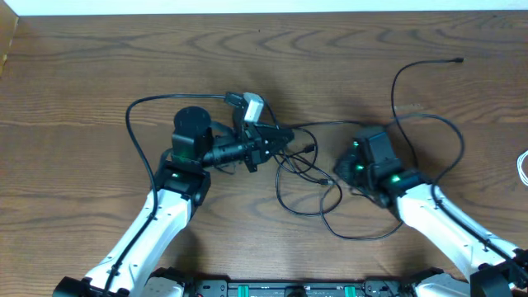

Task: Untangle cables

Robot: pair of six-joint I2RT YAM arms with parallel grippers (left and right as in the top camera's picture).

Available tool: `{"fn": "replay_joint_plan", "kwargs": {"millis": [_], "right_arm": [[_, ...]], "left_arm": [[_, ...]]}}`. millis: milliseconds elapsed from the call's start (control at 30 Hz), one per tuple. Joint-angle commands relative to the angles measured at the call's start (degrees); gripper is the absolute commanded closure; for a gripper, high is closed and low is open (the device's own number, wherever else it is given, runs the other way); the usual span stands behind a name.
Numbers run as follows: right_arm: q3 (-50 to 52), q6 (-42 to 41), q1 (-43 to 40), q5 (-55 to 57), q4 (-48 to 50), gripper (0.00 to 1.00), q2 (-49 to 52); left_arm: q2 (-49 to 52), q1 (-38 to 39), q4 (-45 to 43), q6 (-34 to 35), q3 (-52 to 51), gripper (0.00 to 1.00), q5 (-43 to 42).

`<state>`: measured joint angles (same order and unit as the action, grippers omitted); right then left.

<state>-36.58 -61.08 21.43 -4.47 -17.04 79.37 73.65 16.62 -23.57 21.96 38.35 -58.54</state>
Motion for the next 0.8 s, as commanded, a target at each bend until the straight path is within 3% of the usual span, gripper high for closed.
{"fn": "replay_joint_plan", "kwargs": {"millis": [0, 100, 233, 300, 400, 467, 600, 767], "right_arm": [[-0.17, 3.5, -6.1, 6.01, -2.64, 0.98, -3.19], [-0.17, 8.59, -12.09, 5.84, -4.15, 0.94, -6.29], [-0.17, 12.09, -18.84, 0.94, -5.03, 0.83, -10.71], [-0.17, 14.56, -20.48, -3.85, -4.74, 0.71, -12.28], [-0.17, 21.42, -20.94, -11.93, -4.63, 0.43, -13.57], [-0.17, 26.01, -20.52, -18.69, -4.66, 0.35, -13.57], [-0.17, 28.79, -18.32, -30.16, -3.39, 0.31, -13.46], [-0.15, 23.45, -12.5, -25.62, 3.54, 0.4, -13.03]], "left_arm": [[-0.35, -1.97, 3.91, -1.4, 0.9, 0.91, 4.07], [-0.35, -2.6, 10.21, -1.4, 0.9, 0.83, 12.48], [-0.35, -2.62, 18.14, -1.38, 0.9, 0.58, 22.43], [-0.35, -2.62, 20.44, -1.38, 0.9, 0.47, 24.17], [-0.33, -2.58, 22.14, -1.38, 0.9, 0.38, 24.76], [-0.33, -2.58, 22.58, -1.38, 0.9, 0.35, 24.76], [-0.33, -2.58, 22.71, -1.38, 0.9, 0.27, 24.76], [-0.28, -2.58, 22.75, -1.38, 0.87, 0.25, 25.86]]}}
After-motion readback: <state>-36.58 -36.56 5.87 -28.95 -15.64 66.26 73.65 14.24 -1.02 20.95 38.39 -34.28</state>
